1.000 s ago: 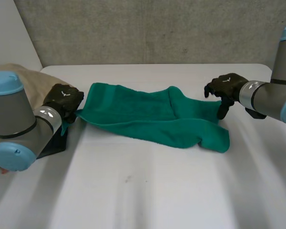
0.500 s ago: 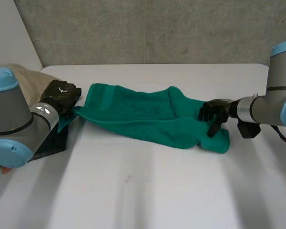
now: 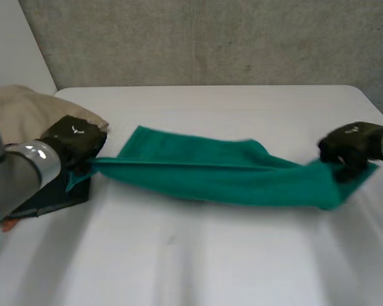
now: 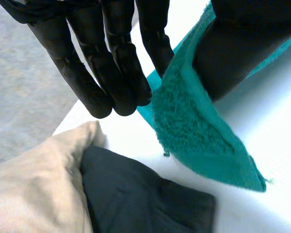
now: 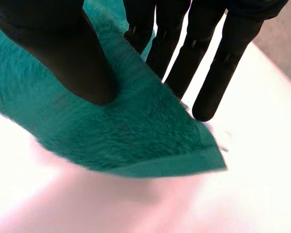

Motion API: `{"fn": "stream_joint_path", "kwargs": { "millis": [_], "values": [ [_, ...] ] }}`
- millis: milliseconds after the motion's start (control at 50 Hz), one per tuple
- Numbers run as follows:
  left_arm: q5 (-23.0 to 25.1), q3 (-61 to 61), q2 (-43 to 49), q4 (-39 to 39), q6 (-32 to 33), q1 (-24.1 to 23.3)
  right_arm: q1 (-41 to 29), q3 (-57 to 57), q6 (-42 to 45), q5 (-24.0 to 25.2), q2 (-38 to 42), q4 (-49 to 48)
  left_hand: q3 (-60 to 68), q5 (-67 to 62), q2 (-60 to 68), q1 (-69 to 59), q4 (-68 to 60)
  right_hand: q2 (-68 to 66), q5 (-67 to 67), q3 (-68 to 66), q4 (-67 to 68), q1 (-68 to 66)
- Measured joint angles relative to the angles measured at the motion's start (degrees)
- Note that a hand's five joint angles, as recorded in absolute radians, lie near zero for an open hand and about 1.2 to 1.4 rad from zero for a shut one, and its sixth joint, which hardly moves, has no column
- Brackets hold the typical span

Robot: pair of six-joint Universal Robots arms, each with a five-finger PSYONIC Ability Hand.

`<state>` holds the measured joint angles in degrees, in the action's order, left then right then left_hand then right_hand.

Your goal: Fold the laundry.

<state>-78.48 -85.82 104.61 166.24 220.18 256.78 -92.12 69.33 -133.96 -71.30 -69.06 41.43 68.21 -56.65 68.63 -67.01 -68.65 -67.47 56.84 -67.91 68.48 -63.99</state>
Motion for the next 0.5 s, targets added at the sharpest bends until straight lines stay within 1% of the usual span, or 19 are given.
{"fn": "stream_joint_path", "kwargs": {
  "millis": [20, 40, 60, 120, 160, 200, 280, 340, 420, 460, 500],
  "values": [
    [0.4, -0.4, -1.2, -1.6, 0.7, 0.1, 0.4, 1.4, 1.7, 0.0, -1.3, -0.2, 0.0, 0.0, 0.0, 0.0, 0.0, 0.0, 0.0, 0.0, 0.0, 0.0],
    [1.1, -1.2, -3.3, -4.5, 2.1, 0.3, 1.7, 6.3, 7.7, -0.1, -5.8, -1.2, 0.0, 0.0, 0.0, 0.0, 0.0, 0.0, 0.4, -0.2, 0.1, 0.0],
    [1.5, -1.7, -4.9, -6.7, 3.1, 0.4, 2.6, 9.5, 11.7, -0.1, -8.7, -1.9, 0.0, 0.0, 0.0, 0.0, 0.0, 0.0, 0.6, -0.2, 0.1, 0.0],
    [2.7, -2.6, -9.5, -13.0, 6.0, 1.0, 4.6, 16.4, 20.2, -0.2, -15.3, -4.2, 0.0, 0.0, 0.0, 0.0, 0.0, 0.0, 0.6, -0.2, 0.2, 0.0],
    [3.4, -2.5, -11.7, -15.8, 7.1, 1.3, 5.2, 18.7, 22.5, -0.1, -17.5, -5.6, 0.0, 0.0, 0.0, 0.0, 0.0, 0.0, 0.7, -0.2, 0.2, 0.0],
    [4.2, -2.0, -12.8, -17.3, 7.5, 1.3, 5.2, 19.5, 22.5, 0.1, -18.0, -6.7, 0.0, 0.0, 0.0, 0.0, 0.0, 0.0, 0.9, -0.2, 0.2, 0.0],
    [5.0, -0.3, -11.7, -16.9, 7.2, 0.6, 4.4, 19.3, 20.1, 0.5, -16.1, -9.1, 0.0, 0.0, 0.0, 0.0, 0.0, 0.0, 1.3, -0.2, 0.2, 0.0],
    [5.2, 2.2, -7.2, -14.5, 6.4, -0.7, 3.2, 18.1, 17.1, 0.7, -12.3, -11.8, 0.0, 0.0, 0.0, 0.0, 0.0, 0.0, 1.4, -0.2, 0.2, 0.0],
    [3.4, 7.4, 2.2, -11.1, 5.9, -2.3, 1.3, 14.4, 14.0, -0.1, -5.4, -16.7, 0.0, -0.5, 0.0, 0.0, 0.0, 0.0, 1.4, -0.2, 0.2, 0.0],
    [1.2, 13.4, 8.9, -9.8, 6.1, -3.0, -0.2, 10.3, 12.5, -1.6, -0.9, -20.2, 0.0, -0.5, 0.0, 0.0, 0.0, 0.0, 1.4, -0.2, 0.2, 0.0],
    [-0.3, 18.1, 12.6, -9.3, 6.3, -3.3, -1.2, 6.7, 11.4, -3.1, 1.9, -22.7, 0.0, -0.5, 0.0, 0.0, 0.0, 0.0, 1.4, -0.2, 0.2, 0.0]
  ]
}}
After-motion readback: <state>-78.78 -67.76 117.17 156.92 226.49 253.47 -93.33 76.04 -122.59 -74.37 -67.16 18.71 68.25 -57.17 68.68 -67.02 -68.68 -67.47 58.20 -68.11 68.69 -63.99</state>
